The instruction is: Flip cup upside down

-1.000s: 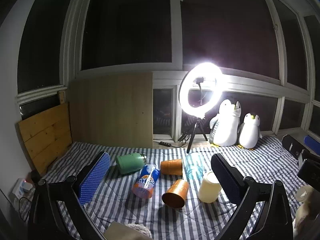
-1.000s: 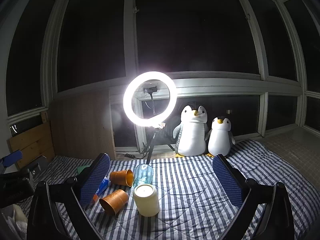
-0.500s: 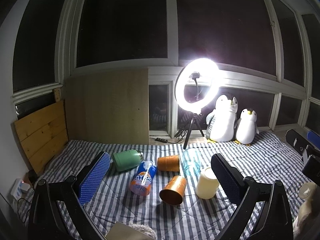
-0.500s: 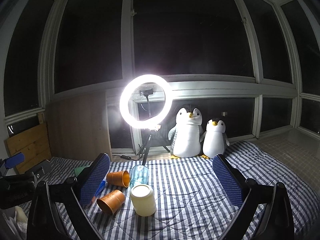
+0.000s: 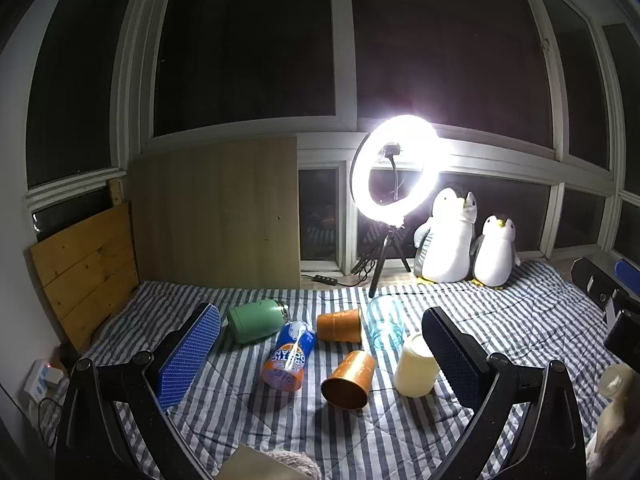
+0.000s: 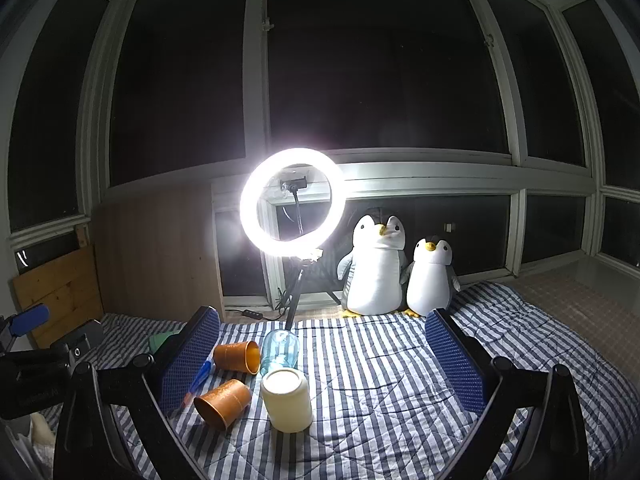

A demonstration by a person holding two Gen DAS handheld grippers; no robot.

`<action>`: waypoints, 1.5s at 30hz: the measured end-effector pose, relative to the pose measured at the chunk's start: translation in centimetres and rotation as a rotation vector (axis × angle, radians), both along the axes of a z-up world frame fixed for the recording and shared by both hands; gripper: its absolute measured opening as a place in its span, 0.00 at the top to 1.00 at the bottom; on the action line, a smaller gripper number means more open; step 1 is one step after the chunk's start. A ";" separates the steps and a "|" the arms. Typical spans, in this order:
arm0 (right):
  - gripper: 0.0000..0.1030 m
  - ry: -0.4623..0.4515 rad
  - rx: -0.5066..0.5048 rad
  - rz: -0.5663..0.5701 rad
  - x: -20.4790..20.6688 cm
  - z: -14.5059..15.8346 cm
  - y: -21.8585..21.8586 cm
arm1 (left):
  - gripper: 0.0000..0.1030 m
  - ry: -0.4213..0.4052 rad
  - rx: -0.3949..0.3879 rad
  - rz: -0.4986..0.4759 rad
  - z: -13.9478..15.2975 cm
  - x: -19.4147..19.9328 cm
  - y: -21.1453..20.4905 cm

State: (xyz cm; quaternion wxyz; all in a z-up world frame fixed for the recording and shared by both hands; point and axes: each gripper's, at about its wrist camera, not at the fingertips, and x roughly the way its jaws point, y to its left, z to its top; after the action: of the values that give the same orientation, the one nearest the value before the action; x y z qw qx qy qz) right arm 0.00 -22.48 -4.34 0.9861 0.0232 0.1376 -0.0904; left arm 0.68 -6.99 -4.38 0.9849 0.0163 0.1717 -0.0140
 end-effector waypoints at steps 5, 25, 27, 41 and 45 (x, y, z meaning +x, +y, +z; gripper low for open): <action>0.01 -0.006 0.001 -0.004 -0.2 0.2 -0.1 | 0.01 -0.016 -0.011 0.000 0.2 -0.2 0.1; 0.01 -0.002 -0.008 0.008 0.0 0.3 0.4 | 0.01 -0.047 -0.020 0.002 1.0 -1.0 0.3; 0.01 -0.003 -0.008 0.007 0.0 0.3 0.5 | 0.01 -0.048 -0.019 0.003 1.0 -1.0 0.3; 0.01 -0.002 -0.009 0.008 0.2 0.2 0.5 | 0.01 -0.055 -0.018 0.003 1.3 -1.0 0.1; 0.01 0.000 -0.009 0.008 0.2 0.2 0.5 | 0.01 -0.056 -0.018 0.001 1.4 -1.0 0.2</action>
State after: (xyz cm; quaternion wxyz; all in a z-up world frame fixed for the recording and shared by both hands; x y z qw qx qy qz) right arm 0.17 -22.01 -4.12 0.9865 0.0181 0.1371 -0.0872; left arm -0.31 -6.81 -2.95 0.9894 0.0075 0.1442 -0.0147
